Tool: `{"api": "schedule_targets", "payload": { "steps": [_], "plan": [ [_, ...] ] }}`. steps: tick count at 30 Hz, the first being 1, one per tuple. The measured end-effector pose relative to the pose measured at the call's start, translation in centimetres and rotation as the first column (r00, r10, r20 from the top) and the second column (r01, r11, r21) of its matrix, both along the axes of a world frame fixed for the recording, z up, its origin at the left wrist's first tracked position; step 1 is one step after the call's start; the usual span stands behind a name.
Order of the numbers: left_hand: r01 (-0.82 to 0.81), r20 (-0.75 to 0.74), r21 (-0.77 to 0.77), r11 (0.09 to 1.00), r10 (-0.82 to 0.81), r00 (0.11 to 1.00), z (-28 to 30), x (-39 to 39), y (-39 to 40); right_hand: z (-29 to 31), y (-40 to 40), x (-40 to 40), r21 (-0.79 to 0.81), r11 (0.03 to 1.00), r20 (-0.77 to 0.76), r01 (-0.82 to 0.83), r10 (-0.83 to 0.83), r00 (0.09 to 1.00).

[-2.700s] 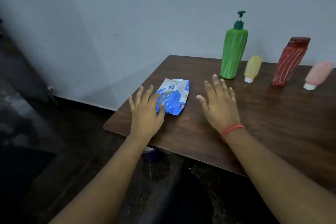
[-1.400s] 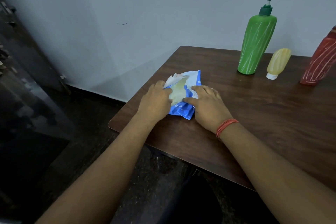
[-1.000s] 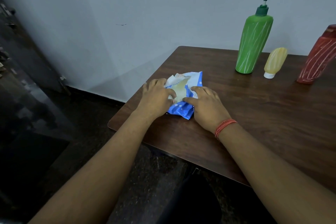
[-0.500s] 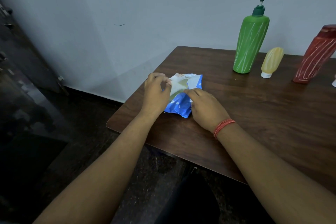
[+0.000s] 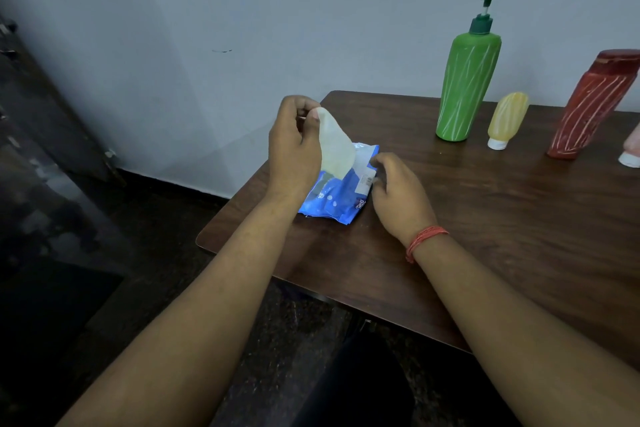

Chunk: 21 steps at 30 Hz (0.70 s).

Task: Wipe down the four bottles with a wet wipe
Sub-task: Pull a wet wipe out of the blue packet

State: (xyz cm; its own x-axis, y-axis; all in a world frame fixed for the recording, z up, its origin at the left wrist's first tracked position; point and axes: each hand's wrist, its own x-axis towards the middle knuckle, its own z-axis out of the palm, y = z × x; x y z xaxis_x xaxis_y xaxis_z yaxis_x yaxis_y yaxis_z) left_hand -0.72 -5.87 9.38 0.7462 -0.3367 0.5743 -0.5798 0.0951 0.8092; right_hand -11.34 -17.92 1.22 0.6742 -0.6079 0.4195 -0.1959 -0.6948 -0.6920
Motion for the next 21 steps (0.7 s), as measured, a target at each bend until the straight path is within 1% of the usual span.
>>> {"api": "schedule_targets", "payload": {
  "steps": [2, 3, 5, 6, 9, 11, 13, 16, 18, 21],
  "plan": [
    [0.043, -0.041, 0.005, 0.999, -0.043, 0.998, 0.4, -0.4, -0.8, 0.5, -0.9, -0.2, 0.155, 0.988, 0.115, 0.018, -0.036, 0.993],
    [0.075, -0.071, 0.021, 0.997, -0.073, 0.995, 0.5, -0.6, -1.4, 0.7, -1.7, -0.4, 0.251, 0.968, 0.168, -0.006, -0.038, 0.985],
    [0.153, -0.13, 0.058, 0.986, -0.145, 0.981, 0.5, -1.3, -2.8, 1.3, -3.4, -1.1, 0.446, 0.89, 0.252, -0.1, -0.018, 0.968],
    [0.193, -0.155, 0.071, 0.979, -0.181, 0.971, 0.4, -1.7, -3.7, 1.6, -4.2, -1.7, 0.519, 0.844, 0.28, -0.138, -0.016, 0.96],
    [0.299, -0.217, 0.095, 0.95, -0.273, 0.937, -0.3, -3.3, -6.9, 2.5, -6.4, -4.7, 0.656, 0.715, 0.352, -0.243, -0.005, 0.936],
    [0.36, -0.259, 0.093, 0.928, -0.327, 0.909, -1.1, -4.5, -9.3, 2.7, -8.1, -6.7, 0.706, 0.652, 0.333, -0.278, 0.041, 0.942],
    [0.4, -0.289, 0.104, 0.911, -0.357, 0.888, -2.1, -5.4, -11.5, 2.6, -9.7, -8.5, 0.73, 0.623, 0.278, -0.281, 0.105, 0.955],
    [0.449, -0.325, 0.123, 0.885, -0.392, 0.861, -3.5, -6.8, -14.8, 2.2, -12.0, -10.5, 0.723, 0.647, 0.224, -0.243, 0.114, 0.968],
    [0.484, -0.349, 0.141, 0.864, -0.414, 0.841, -4.2, -7.6, -16.8, 1.9, -13.5, -11.5, 0.718, 0.651, 0.242, -0.245, 0.097, 0.966],
    [0.514, -0.366, 0.136, 0.847, -0.439, 0.821, -4.8, -8.6, -19.3, 1.1, -15.2, -12.1, 0.715, 0.644, 0.331, -0.274, 0.033, 0.943]
  ]
}}
